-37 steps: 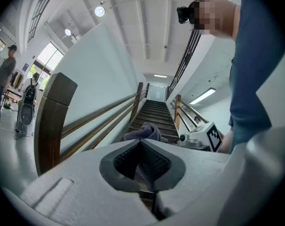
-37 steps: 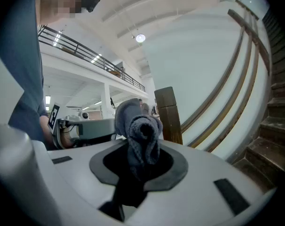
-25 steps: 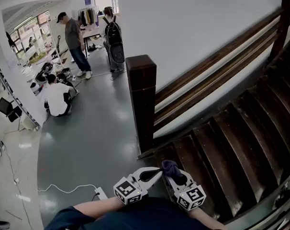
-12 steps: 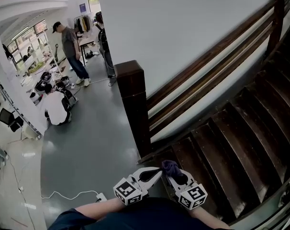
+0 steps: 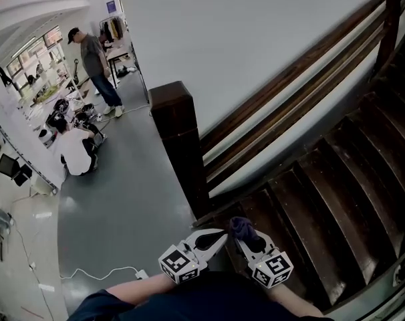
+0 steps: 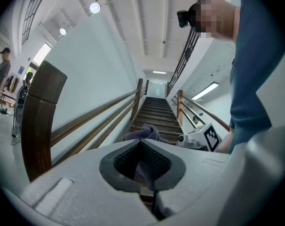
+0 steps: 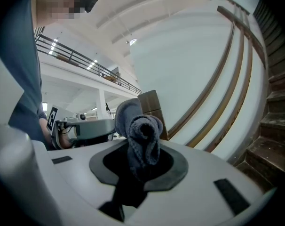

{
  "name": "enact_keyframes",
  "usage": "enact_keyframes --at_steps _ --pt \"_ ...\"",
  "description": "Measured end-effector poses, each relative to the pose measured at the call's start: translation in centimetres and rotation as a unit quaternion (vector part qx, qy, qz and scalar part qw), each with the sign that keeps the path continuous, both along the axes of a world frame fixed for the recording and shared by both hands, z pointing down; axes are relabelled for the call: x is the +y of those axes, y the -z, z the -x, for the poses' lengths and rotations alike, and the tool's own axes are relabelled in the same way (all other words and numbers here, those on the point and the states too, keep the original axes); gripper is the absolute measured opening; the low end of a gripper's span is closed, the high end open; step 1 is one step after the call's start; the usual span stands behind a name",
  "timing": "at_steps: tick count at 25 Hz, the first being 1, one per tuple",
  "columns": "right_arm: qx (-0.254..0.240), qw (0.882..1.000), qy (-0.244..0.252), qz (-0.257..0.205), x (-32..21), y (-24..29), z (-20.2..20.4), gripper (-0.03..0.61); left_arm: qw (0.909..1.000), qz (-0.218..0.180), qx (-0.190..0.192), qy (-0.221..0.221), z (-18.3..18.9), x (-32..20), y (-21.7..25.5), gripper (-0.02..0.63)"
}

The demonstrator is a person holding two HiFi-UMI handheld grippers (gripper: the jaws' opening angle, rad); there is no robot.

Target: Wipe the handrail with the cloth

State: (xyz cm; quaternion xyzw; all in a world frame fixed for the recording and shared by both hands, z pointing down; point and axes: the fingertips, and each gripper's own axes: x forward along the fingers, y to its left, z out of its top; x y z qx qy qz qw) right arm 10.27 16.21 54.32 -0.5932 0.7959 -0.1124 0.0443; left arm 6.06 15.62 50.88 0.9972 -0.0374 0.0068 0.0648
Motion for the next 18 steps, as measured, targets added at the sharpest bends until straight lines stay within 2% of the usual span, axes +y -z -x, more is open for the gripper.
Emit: enact_keyframes --at_steps 5,9,14,18 --pt "0.013 1.0 -0.022 0.014 -5.7 -0.6 -0.9 0.094 0.9996 0.013 0.017 -0.018 -1.2 -6.2 0.0 0.002" --pt "0.023 0.998 -0.054 0.018 -12.6 0.8 -1.3 0.094 0.9981 0.009 0.047 -0.039 -1.9 -13.5 2.5 0.002" --pt "0.037 0.994 -0.101 0.005 -20.1 3.9 -1.7 0.094 0.9942 -0.005 0.056 -0.091 -2.2 -19.6 4.9 0.002" --pt "0.05 0.99 -0.132 0.002 -23.5 4.7 -2.7 0.094 0.9895 -0.009 0.071 -0.126 -3.4 -22.4 5.8 0.002"
